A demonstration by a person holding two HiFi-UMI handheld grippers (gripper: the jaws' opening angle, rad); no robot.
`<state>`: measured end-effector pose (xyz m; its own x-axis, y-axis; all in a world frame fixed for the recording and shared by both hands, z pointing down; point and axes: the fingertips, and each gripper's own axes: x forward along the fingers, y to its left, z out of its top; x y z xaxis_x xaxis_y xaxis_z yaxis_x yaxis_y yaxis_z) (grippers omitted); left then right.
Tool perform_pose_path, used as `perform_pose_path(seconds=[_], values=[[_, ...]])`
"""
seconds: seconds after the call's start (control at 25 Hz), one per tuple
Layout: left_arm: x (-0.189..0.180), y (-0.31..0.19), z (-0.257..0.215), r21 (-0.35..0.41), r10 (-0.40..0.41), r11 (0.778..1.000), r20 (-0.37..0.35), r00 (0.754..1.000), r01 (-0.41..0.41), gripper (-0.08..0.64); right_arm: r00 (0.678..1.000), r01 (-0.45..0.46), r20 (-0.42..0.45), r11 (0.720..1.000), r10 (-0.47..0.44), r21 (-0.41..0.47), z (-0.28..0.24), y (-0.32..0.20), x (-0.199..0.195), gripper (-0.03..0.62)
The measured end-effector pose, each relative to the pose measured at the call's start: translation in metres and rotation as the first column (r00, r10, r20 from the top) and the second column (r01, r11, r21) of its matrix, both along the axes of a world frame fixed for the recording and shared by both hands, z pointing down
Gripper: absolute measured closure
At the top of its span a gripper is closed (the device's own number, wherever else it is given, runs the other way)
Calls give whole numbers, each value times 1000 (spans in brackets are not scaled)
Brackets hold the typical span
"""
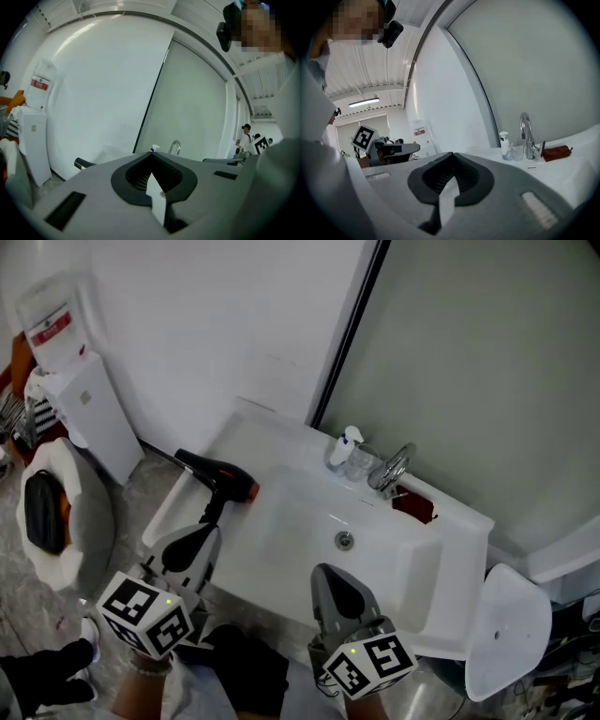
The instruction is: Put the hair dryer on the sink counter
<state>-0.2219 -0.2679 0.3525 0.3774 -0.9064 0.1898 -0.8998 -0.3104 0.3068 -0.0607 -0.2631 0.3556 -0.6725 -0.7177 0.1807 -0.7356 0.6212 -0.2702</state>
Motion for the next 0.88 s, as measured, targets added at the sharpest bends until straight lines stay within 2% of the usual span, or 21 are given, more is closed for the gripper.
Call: perform_pose_path(seconds=[0.32,0.4,0.6,0.88], values=[[56,25,-8,25,55,998,121,991,-58,555,999,37,20,999,-37,-12,5,15,23,595],[69,28,-10,24,74,997,133,988,-78,554,999,28,31,1000,-27,-14,4,17,30,594],[89,37,-17,28,126,991,117,985,-130,554,999,5,38,1000,-5,-15,3,28,36,595],[82,42,-22,34,171,984,37,985,-172,554,998,-56,24,998,56,-16,3,40,36,594]])
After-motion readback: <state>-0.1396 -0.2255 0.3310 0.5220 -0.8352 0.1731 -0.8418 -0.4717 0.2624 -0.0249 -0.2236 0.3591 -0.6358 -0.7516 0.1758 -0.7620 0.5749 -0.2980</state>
